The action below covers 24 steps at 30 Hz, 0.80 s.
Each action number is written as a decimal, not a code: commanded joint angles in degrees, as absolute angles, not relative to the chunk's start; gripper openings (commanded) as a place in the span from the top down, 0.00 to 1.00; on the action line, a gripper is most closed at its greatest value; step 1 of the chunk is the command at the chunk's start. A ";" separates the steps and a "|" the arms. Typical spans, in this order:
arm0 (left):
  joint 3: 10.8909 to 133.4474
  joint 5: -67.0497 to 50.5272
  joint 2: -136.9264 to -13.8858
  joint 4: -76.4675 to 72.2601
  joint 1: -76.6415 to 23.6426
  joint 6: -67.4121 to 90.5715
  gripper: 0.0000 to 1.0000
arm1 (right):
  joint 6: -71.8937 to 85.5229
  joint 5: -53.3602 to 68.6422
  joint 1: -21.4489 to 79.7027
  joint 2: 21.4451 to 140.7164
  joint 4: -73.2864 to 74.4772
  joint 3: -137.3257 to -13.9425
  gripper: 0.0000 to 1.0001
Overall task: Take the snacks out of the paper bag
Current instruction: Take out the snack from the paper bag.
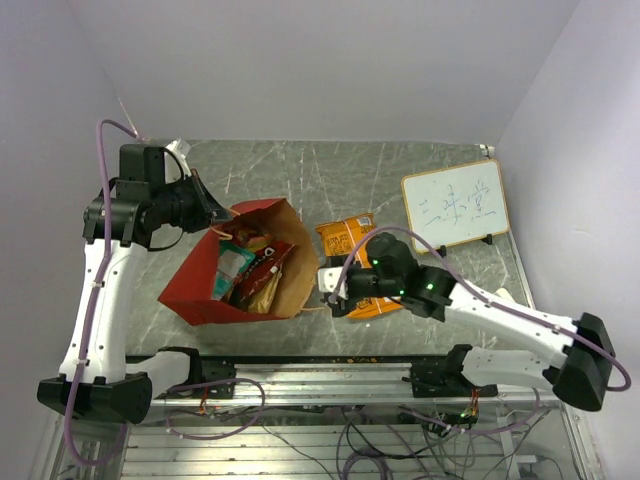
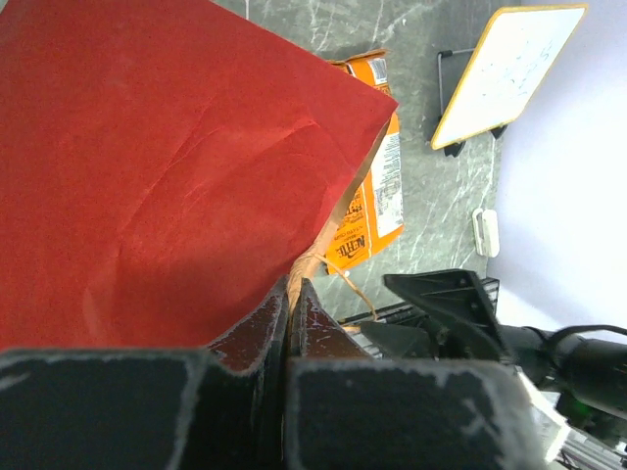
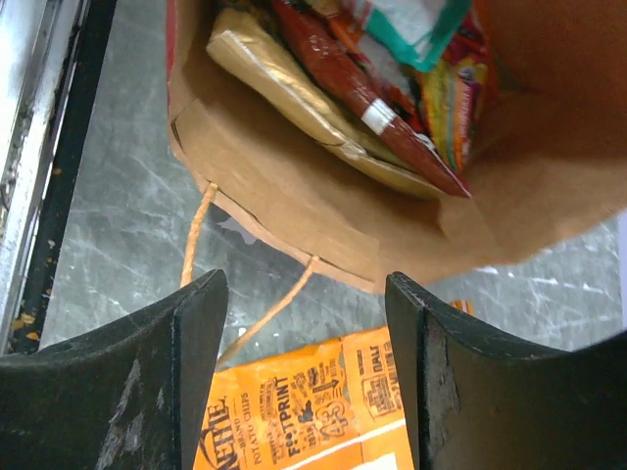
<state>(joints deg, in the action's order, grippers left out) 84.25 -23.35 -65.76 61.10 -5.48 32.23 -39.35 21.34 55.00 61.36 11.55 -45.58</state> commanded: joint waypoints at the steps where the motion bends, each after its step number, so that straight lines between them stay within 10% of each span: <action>1: 85.58 -23.50 -66.35 60.82 -5.89 32.27 0.93 | -48.43 25.93 56.39 67.00 6.09 -47.00 0.36; 8: 87.54 -23.05 -66.75 62.76 -5.89 31.42 0.93 | -57.71 30.32 57.23 79.57 6.87 -54.19 0.50; 24: 86.22 -23.98 -65.49 62.71 -5.89 32.78 0.93 | -62.74 30.91 57.99 92.44 5.25 -60.22 0.48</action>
